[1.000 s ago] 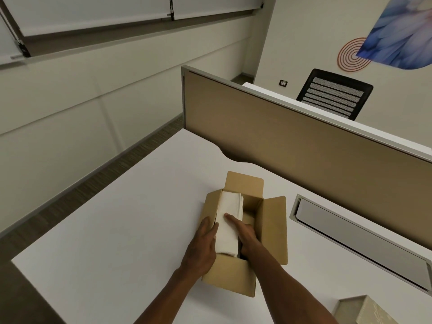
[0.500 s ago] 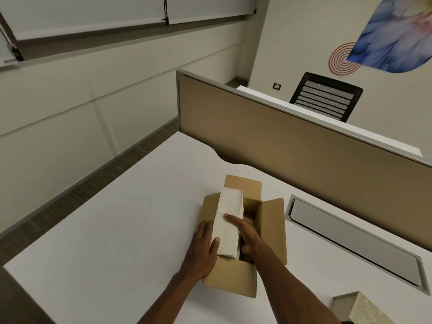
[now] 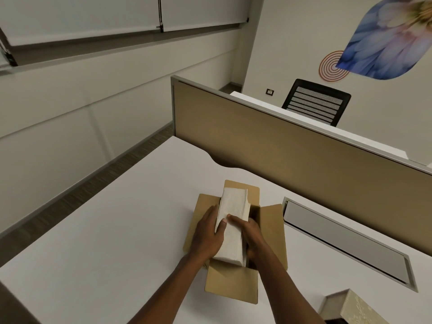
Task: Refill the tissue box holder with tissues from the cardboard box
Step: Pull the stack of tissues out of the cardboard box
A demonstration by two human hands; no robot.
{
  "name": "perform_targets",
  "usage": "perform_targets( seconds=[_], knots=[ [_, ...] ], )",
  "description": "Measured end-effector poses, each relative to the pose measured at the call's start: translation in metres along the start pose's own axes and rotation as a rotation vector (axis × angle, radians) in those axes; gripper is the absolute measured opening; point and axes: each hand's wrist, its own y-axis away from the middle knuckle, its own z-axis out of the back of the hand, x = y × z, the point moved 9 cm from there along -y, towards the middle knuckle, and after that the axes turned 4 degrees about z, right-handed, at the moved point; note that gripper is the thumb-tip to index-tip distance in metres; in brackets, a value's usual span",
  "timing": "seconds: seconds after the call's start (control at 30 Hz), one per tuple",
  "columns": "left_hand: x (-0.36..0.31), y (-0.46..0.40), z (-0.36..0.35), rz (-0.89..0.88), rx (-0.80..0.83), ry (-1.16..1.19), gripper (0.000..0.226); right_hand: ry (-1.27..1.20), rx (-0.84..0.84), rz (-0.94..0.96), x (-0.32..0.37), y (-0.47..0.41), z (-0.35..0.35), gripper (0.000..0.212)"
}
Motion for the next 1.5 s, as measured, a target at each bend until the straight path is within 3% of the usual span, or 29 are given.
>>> perform_targets(
  seconds=[0.17,0.27,0.47,0.53,0.67,0.87,1.0,1.1,1.3,1.4,1.5],
  knots=[
    [-0.016,-0.004,-0.008,0.041,0.038,0.045,0.058,-0.011,-0.014,0.048,0.012,0.016,0.006,0.063],
    [-0.019,-0.001,-0.012,0.096,0.101,0.192,0.052,-0.06,0.004,0.067,0.022,0.031,0.007,0.057],
    [-0.029,0.012,-0.021,0.191,0.239,0.565,0.024,-0.226,0.087,0.043,0.025,0.05,0.006,0.076],
    [-0.034,0.017,-0.019,0.196,0.262,0.578,0.036,-0.278,0.107,0.023,0.022,0.052,0.008,0.084],
    [-0.037,0.022,-0.021,0.22,0.333,0.562,0.086,-0.385,0.161,0.016,0.023,0.063,0.01,0.09],
    [-0.063,0.046,-0.018,0.17,0.423,0.317,0.061,-0.251,0.03,0.179,0.032,0.085,0.015,0.093],
    [-0.066,0.061,-0.018,0.191,0.493,0.407,0.05,-0.333,0.047,0.179,0.03,0.099,0.015,0.092],
    [-0.068,0.07,-0.012,0.172,0.476,0.448,0.052,-0.423,0.079,0.182,0.028,0.114,0.018,0.079],
    [-0.073,0.102,-0.026,0.185,0.57,0.438,0.056,-0.437,-0.002,0.197,0.016,0.14,0.023,0.078],
    [-0.068,0.113,-0.021,0.215,0.484,0.556,0.064,-0.571,-0.015,0.163,0.006,0.15,0.039,0.081],
    [-0.04,0.127,-0.019,0.328,0.195,0.792,0.058,-0.641,-0.156,0.175,-0.002,0.159,0.064,0.091]
  ],
)
